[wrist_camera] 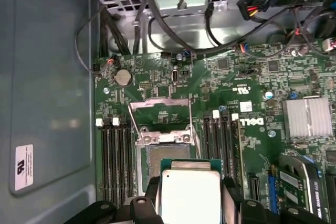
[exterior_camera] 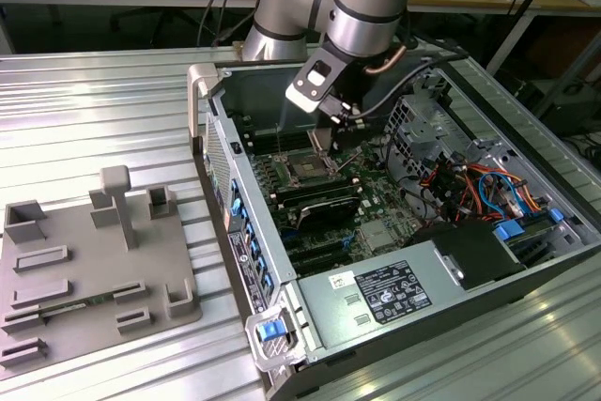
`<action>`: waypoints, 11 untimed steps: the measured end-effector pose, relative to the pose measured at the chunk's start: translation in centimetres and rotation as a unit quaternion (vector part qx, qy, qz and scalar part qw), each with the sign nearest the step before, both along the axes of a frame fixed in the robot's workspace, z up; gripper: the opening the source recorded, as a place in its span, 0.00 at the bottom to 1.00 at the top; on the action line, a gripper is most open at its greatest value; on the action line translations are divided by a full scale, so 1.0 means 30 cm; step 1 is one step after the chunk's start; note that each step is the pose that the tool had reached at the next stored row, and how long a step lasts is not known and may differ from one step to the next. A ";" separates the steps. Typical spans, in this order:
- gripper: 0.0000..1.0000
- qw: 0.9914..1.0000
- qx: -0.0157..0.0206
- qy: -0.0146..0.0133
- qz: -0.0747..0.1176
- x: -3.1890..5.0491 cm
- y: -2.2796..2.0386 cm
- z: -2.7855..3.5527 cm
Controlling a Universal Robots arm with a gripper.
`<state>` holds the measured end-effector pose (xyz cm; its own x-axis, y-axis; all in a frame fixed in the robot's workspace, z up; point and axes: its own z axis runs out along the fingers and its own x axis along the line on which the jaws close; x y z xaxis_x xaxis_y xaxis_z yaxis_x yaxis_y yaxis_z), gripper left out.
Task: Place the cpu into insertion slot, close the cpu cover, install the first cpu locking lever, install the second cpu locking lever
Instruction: 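Place the cpu into insertion slot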
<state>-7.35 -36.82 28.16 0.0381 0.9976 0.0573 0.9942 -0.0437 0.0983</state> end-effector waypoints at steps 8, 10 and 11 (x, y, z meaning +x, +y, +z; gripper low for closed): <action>0.55 1.000 0.001 0.000 0.024 0.000 0.039 -0.047; 0.55 1.000 0.001 0.000 0.026 0.000 0.041 -0.055; 0.55 1.000 0.001 0.000 0.027 0.000 0.041 -0.061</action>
<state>-7.36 -35.58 26.34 -0.0154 0.9981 0.0590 0.9950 0.0095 0.0991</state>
